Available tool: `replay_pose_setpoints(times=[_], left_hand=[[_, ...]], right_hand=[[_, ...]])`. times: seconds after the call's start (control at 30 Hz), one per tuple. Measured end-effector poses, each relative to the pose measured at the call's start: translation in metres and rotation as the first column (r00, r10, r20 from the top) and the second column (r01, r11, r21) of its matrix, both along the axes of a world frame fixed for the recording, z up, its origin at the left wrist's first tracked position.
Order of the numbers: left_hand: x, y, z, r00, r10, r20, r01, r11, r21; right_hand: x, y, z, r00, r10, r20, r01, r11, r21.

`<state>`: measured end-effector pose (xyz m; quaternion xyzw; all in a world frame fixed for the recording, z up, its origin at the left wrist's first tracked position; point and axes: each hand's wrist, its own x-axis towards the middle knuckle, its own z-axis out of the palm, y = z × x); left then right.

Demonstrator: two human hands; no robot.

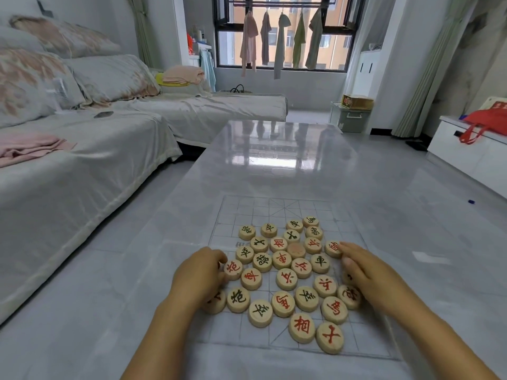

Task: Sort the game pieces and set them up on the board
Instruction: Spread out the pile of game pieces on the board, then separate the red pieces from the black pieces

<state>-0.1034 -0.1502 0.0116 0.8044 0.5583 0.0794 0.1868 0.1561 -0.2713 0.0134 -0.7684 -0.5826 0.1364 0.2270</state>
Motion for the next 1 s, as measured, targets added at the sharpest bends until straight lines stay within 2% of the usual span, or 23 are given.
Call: replay_pose_setpoints(times=[0.07,0.2,0.33,0.53,0.7,0.9,1.0], left_hand=[[0.000,-0.001,0.001,1.000,0.012,0.014,-0.012,1.000,-0.007],[-0.001,-0.004,0.000,0.998,-0.021,0.056,0.024,0.998,-0.052],[0.002,-0.008,0.002,0.996,-0.079,0.035,0.080,0.995,-0.051],[-0.004,-0.019,0.007,0.973,-0.061,0.224,0.095,0.985,-0.143],[-0.004,-0.042,0.002,0.974,-0.191,0.124,0.203,0.976,-0.084],[-0.018,-0.045,-0.004,0.984,-0.138,0.113,0.143,0.989,-0.032],[-0.027,-0.044,-0.004,0.990,-0.111,0.089,0.110,0.994,0.012]], right_hand=[[-0.010,-0.017,-0.006,0.999,0.049,-0.018,-0.049,0.999,-0.001],[-0.027,-0.025,-0.019,0.968,0.187,0.167,-0.175,0.981,-0.085],[-0.024,-0.029,-0.017,0.977,0.175,0.123,-0.165,0.983,-0.086],[-0.022,-0.032,-0.025,0.952,0.226,0.205,-0.201,0.970,-0.136],[-0.028,-0.035,-0.024,0.948,0.246,0.204,-0.237,0.969,-0.066],[-0.058,-0.034,-0.021,0.914,0.341,0.219,-0.338,0.940,-0.052],[-0.082,-0.034,-0.015,0.881,0.358,0.310,-0.364,0.931,-0.040]])
